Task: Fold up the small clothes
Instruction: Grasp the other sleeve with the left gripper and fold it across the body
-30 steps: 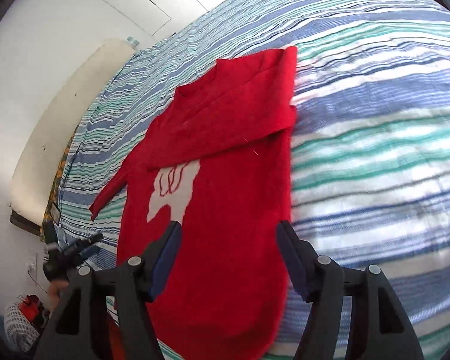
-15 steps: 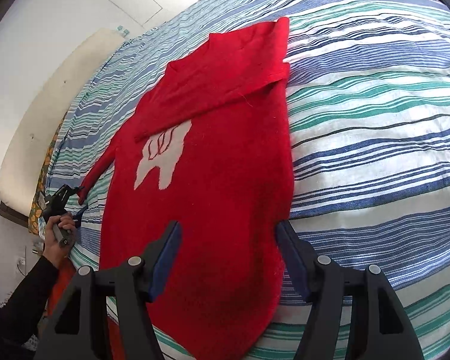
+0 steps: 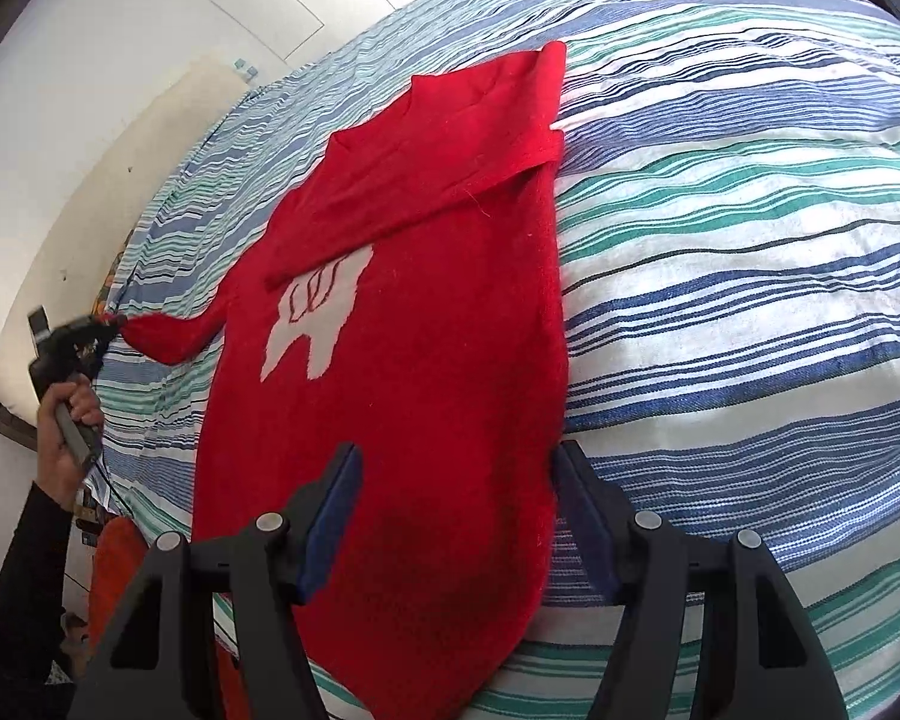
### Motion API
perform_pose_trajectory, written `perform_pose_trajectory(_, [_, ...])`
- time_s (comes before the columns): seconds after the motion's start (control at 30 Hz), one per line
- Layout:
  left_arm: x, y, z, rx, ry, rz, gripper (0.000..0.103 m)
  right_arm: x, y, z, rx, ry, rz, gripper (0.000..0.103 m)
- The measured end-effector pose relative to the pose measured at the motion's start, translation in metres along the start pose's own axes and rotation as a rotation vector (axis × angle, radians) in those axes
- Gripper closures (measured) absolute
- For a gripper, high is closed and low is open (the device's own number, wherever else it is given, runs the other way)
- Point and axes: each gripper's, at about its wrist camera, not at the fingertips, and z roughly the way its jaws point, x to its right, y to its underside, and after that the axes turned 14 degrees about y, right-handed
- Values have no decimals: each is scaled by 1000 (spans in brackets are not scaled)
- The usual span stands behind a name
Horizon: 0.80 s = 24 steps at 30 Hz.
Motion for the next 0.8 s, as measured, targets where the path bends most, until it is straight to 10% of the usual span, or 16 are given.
perform_pose_trajectory(0.1, [108, 17, 32, -114, 176, 165, 88, -1, 1, -5, 20, -5, -10, 38])
perform_pose_trajectory(0.2, [168, 76, 66, -262, 240, 212, 31, 4, 1, -11, 42, -2, -3, 38])
perform_pose_trajectory(0.43, [67, 181, 66, -552, 123, 30, 56, 33, 3, -22, 69, 2, 75, 38])
perform_pose_trajectory(0.63, [-26, 107, 42, -415, -55, 33, 54, 43, 3, -11, 41, -14, 123, 38])
perform_pose_trajectory(0.8, [-24, 95, 89, -473, -72, 213, 52, 40, 2, -9, 43, 1, 113, 38])
